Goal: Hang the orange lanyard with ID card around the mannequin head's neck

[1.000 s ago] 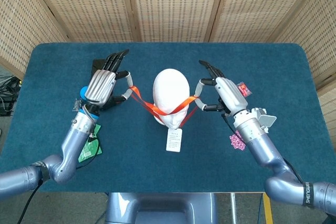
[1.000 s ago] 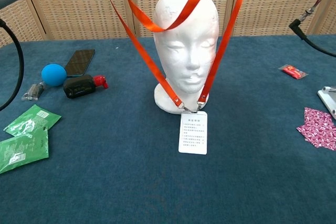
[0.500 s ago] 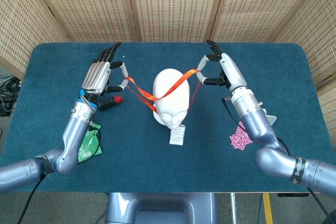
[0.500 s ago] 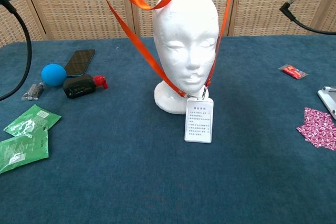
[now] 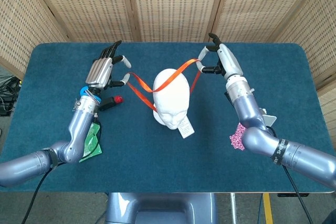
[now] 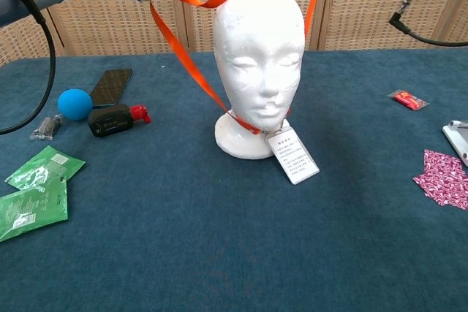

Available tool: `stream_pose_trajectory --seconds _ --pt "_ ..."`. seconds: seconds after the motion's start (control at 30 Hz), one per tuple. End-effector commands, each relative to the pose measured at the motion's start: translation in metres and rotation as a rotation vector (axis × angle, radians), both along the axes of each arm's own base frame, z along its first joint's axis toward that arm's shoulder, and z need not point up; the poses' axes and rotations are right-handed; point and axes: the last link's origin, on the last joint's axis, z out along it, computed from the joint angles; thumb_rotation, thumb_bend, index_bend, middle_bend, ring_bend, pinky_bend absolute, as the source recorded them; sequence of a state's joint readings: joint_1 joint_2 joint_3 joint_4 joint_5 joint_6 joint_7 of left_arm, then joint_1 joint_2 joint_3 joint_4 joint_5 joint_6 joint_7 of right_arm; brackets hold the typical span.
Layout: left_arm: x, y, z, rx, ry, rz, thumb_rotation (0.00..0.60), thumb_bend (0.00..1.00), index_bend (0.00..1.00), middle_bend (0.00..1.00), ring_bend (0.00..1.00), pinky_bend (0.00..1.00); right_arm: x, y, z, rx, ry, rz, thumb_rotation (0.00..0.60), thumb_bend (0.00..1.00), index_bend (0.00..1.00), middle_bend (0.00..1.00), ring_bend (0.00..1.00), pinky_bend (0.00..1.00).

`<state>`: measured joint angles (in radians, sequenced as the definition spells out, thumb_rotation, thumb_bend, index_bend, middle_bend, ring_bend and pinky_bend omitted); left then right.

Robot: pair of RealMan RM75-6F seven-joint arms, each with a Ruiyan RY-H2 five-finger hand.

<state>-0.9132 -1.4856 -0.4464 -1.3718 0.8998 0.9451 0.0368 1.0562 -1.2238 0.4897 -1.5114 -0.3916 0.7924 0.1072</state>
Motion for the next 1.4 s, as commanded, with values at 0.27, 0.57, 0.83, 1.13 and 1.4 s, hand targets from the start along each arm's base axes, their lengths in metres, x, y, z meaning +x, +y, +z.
stream_pose_trajectory --seconds 0.27,0.57,0.83,1.13,1.4 --pt "-0.008 0.009 -0.003 -0.026 -0.039 0.040 0.600 0.31 0.00 0.00 0.00 0.00 -0.010 -0.007 -0.007 -0.020 0.064 -0.015 0.600 0.16 0.09 0.02 0.00 0.00" --pt "-0.013 0.003 0.014 0.014 -0.062 -0.007 0.600 0.24 0.00 0.00 0.00 0.00 -0.018 -0.004 0.005 -0.090 0.109 0.000 0.600 0.14 0.09 0.01 0.00 0.00" --pt "-0.039 -0.022 0.051 0.157 0.055 -0.071 0.578 0.00 0.00 0.00 0.00 0.00 -0.048 0.014 0.044 -0.260 0.250 0.015 0.600 0.25 0.14 0.28 0.11 0.01" --pt "-0.101 -0.080 0.097 0.260 0.209 -0.044 0.558 0.00 0.00 0.00 0.00 0.00 -0.109 0.070 0.066 -0.322 0.461 -0.030 0.600 0.76 0.09 0.77 0.74 0.82" --pt "-0.141 -0.133 0.116 0.258 0.301 0.042 0.600 0.00 0.00 0.00 0.00 0.00 -0.154 0.118 0.068 -0.219 0.555 -0.046 0.600 0.82 0.09 0.79 0.76 0.91"
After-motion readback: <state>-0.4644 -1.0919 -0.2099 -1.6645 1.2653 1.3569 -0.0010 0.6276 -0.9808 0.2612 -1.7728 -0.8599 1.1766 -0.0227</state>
